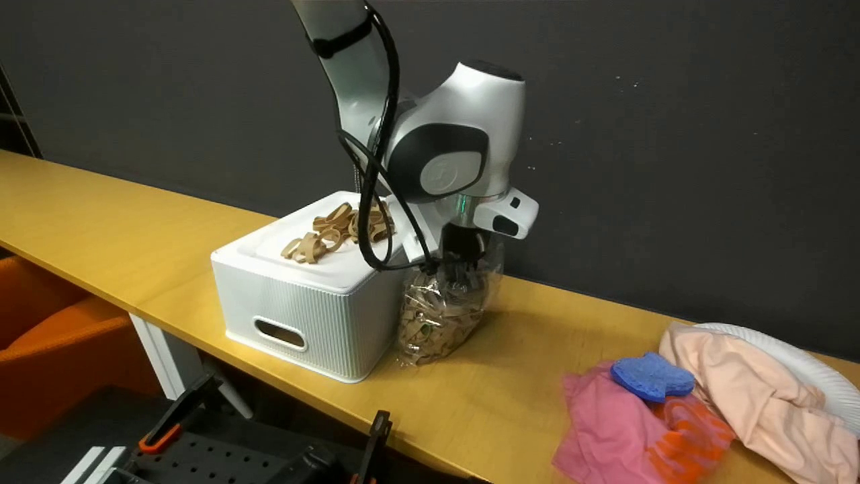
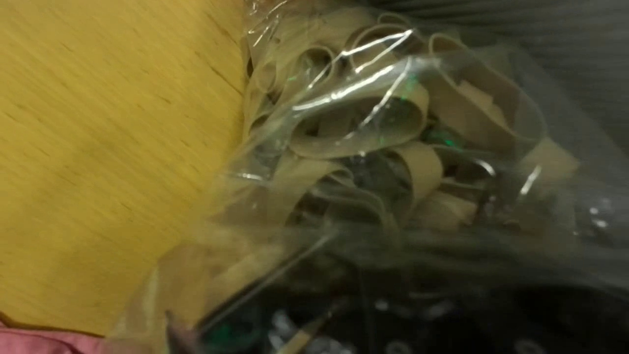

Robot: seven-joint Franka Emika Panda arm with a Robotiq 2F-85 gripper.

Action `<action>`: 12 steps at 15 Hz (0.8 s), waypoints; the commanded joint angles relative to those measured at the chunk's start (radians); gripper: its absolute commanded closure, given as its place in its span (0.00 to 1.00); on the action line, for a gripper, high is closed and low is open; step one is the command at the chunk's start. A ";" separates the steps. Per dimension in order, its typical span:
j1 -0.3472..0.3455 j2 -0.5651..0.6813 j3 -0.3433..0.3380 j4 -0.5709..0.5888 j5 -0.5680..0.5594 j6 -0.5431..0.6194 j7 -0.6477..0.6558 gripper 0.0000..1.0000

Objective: Remove some rubber bands from the plastic and put them on top of the white storage container.

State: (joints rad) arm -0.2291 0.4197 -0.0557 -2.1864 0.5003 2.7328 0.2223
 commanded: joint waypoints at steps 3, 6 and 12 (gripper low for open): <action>0.007 -0.133 -0.013 -0.058 -0.001 -0.047 0.018 0.98; 0.018 -0.179 -0.031 -0.052 -0.019 -0.084 0.044 0.98; 0.042 -0.258 -0.062 -0.010 -0.075 -0.168 0.111 0.98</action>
State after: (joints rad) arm -0.2131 0.2097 -0.0901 -2.2118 0.4689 2.6197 0.2815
